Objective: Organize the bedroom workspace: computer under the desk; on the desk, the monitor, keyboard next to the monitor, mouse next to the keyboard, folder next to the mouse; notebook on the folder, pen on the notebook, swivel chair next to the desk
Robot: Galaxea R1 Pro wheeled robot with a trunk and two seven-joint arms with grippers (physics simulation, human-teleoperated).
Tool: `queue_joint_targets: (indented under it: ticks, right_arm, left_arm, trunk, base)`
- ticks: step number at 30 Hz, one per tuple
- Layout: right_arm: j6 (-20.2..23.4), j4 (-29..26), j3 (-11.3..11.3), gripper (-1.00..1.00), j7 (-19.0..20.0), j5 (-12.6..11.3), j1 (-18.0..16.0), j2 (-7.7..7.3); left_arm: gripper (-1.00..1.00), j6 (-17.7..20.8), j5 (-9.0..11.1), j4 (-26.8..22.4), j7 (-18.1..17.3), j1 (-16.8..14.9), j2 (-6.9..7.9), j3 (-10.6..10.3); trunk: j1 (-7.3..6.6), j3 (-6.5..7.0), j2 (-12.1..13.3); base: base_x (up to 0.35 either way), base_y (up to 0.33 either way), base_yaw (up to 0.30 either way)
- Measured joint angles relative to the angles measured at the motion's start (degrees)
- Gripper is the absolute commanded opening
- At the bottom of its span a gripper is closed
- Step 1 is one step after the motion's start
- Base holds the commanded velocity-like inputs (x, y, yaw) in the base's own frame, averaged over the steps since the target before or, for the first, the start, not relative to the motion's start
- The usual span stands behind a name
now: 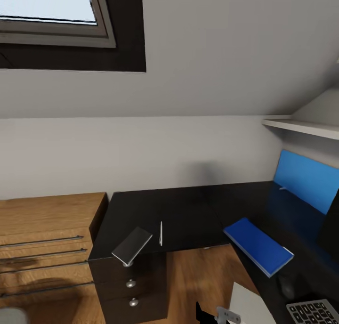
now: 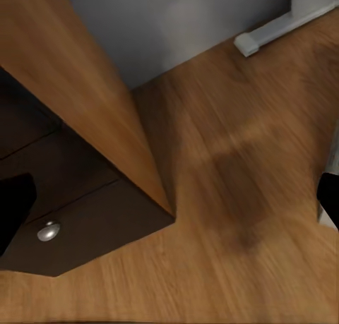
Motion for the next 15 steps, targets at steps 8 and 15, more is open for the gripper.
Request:
queue_joint_targets:
  ticks: [8, 15]
  right_arm:
    - [0.0, 0.0, 0.0, 1.0, 0.0, 0.1, 0.0, 0.01]
    - [0.0, 0.0, 0.1, 1.0, 0.0, 1.5, 0.0, 0.02]
  left_arm:
    - [1.0, -0.5, -0.1, 0.0, 0.0, 0.0, -0.13, -0.1]
    - [1.0, -0.5, -0.2, 0.0, 0.0, 0.0, -0.17, -0.1]
  trunk:
    - [0.0, -0.2, 0.0]
    - [0.0, -0.45, 0.0]
  base:
    - [0.0, 0.0, 0.25]
    - [0.0, 0.0, 0.253]
